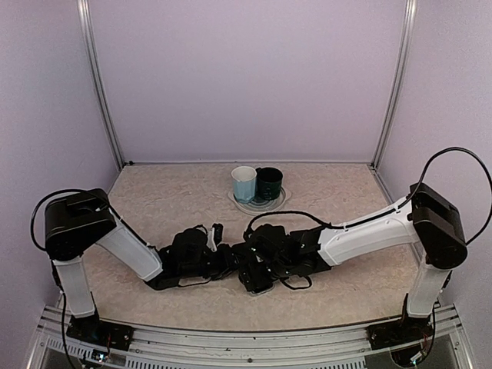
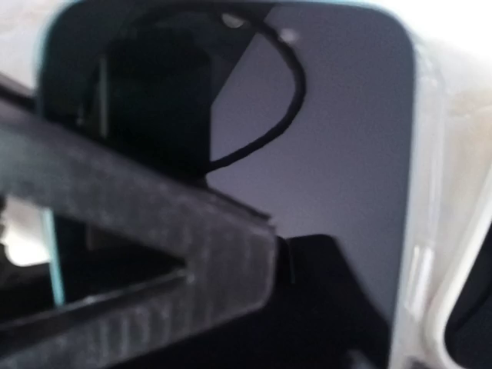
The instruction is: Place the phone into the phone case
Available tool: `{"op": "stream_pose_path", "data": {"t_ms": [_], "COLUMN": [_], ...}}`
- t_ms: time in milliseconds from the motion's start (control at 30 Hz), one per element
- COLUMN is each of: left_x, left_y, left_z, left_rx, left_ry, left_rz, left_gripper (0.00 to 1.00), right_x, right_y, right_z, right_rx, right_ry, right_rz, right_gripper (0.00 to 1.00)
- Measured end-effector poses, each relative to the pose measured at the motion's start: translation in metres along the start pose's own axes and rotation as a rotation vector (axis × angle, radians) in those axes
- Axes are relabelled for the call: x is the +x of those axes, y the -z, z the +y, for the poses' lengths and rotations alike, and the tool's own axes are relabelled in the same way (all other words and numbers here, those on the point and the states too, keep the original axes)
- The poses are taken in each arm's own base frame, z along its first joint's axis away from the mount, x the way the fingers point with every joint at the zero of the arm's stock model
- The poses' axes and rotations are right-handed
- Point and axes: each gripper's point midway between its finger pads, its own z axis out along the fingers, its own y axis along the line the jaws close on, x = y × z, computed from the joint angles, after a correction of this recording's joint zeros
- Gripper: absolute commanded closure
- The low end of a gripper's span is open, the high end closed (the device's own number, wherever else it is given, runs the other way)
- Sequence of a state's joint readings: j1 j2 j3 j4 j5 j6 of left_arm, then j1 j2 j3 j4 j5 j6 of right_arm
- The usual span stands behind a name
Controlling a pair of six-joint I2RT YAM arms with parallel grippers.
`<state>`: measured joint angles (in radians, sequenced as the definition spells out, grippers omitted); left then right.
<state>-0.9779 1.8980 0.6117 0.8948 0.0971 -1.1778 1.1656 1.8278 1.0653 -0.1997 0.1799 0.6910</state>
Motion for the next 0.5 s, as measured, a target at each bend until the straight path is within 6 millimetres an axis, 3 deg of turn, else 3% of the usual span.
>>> {"op": "stream_pose_path", "data": {"t_ms": [267, 367, 500], "left_x": [0.000, 0.005, 0.012], "left_y": [-0.005, -0.001, 0.012], "left_z": [-0.019, -0.033, -0.053], "left_rx": [-0.035, -0.048, -0.076], "left_ry": [-0.170, -0.302, -0.517], "left_rz": [-0.006, -0.027, -0.059], "left_gripper": [1.00, 1.00, 1.00], "right_x": [0.003, 0.004, -0.012], "right_y": [0.002, 0.029, 0.089], "right_z": [-0.005, -0.005, 0.002], "right_rx": [0.002, -0.075, -0.257], "right_ry": [0.105, 0.165, 0.203], "right_rz": [-0.012, -0.062, -0.237], "right_gripper": [0.01, 0.01, 0.01]}}
